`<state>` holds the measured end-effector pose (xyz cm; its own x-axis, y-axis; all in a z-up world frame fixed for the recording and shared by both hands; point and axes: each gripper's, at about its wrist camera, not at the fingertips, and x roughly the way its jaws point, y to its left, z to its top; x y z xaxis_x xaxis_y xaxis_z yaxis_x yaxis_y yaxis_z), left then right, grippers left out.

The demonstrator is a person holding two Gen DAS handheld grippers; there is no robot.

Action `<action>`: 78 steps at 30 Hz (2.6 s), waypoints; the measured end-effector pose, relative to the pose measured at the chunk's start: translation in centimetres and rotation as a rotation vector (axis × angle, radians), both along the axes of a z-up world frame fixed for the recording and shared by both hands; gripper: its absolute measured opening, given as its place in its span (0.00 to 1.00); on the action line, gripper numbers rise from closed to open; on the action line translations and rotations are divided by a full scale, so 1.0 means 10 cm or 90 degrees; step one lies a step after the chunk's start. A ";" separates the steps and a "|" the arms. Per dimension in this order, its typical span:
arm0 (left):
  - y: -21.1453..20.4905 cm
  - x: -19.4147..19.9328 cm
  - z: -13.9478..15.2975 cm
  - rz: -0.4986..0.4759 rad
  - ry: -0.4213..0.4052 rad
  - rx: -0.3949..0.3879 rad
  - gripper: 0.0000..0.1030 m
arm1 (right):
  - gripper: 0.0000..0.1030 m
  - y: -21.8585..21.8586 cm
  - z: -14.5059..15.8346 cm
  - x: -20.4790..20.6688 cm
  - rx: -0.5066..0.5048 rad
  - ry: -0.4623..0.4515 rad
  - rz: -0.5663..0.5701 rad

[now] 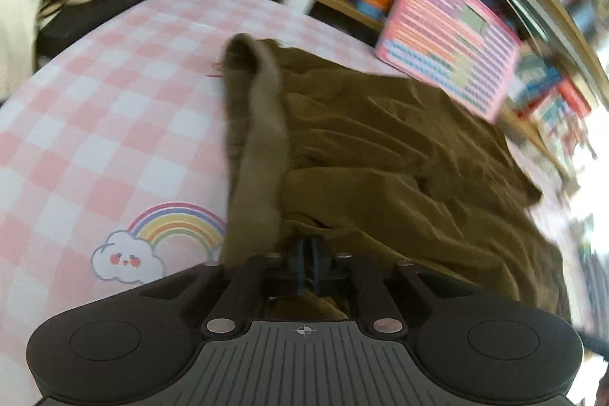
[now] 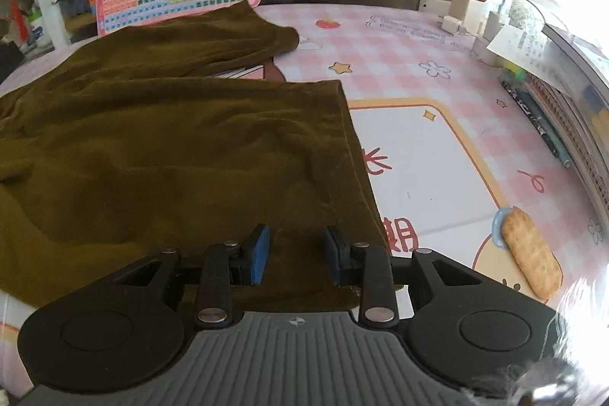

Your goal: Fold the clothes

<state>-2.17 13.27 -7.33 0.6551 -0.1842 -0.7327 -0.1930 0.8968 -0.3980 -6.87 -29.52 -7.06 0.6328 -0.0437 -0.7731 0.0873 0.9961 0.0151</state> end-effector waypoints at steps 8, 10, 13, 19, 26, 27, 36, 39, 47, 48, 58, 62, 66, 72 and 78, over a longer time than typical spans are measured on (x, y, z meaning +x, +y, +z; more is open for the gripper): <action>-0.16 -0.08 0.03 0.013 0.013 0.037 0.05 | 0.27 -0.12 -0.02 -0.06 -0.023 -0.013 0.040; -0.17 -0.11 0.04 0.013 0.007 0.039 0.05 | 0.26 -0.19 -0.02 -0.04 -0.025 -0.017 0.039; -0.21 -0.14 0.10 0.029 -0.005 0.052 0.05 | 0.25 -0.19 -0.02 0.02 -0.037 -0.014 0.051; -0.42 -0.38 0.39 0.046 -0.068 0.088 0.28 | 0.30 -0.23 0.14 -0.06 -0.007 -0.043 0.075; -0.74 -0.75 0.51 0.057 -0.100 0.087 0.47 | 0.46 -0.22 0.33 -0.38 0.010 -0.083 0.105; -0.78 -0.80 0.52 0.059 -0.105 0.089 0.49 | 0.50 -0.21 0.35 -0.44 0.009 -0.089 0.106; -1.02 -1.27 0.55 0.081 -0.110 0.102 0.68 | 0.75 -0.22 0.35 -0.80 -0.005 -0.111 0.083; -1.07 -1.36 0.54 0.077 -0.103 0.113 0.72 | 0.75 -0.22 0.32 -0.88 0.005 -0.105 0.073; -1.07 -1.40 0.55 0.054 -0.089 0.140 0.75 | 0.75 -0.09 0.30 -1.00 0.015 -0.092 0.073; -1.06 -1.40 0.55 0.049 -0.088 0.144 0.75 | 0.75 -0.07 0.29 -1.00 0.016 -0.090 0.068; -0.84 -1.33 0.48 0.015 -0.076 0.132 0.76 | 0.76 0.26 0.36 -1.03 0.004 -0.090 0.049; -0.75 -1.27 0.48 0.001 -0.081 0.127 0.77 | 0.76 0.35 0.39 -1.04 -0.002 -0.092 0.032; -0.66 -1.21 0.49 -0.019 -0.085 0.128 0.77 | 0.76 0.44 0.40 -1.06 -0.004 -0.093 0.018; -0.48 -1.15 0.48 -0.040 -0.091 0.126 0.77 | 0.76 0.63 0.42 -1.07 -0.010 -0.097 -0.001; -0.28 -1.12 0.43 -0.049 -0.095 0.109 0.78 | 0.77 0.84 0.42 -1.10 -0.021 -0.100 -0.008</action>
<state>-13.36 10.44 -3.07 0.7478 -0.1190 -0.6532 -0.0721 0.9634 -0.2581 -17.86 -21.12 -2.83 0.7449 -0.0755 -0.6628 0.0981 0.9952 -0.0031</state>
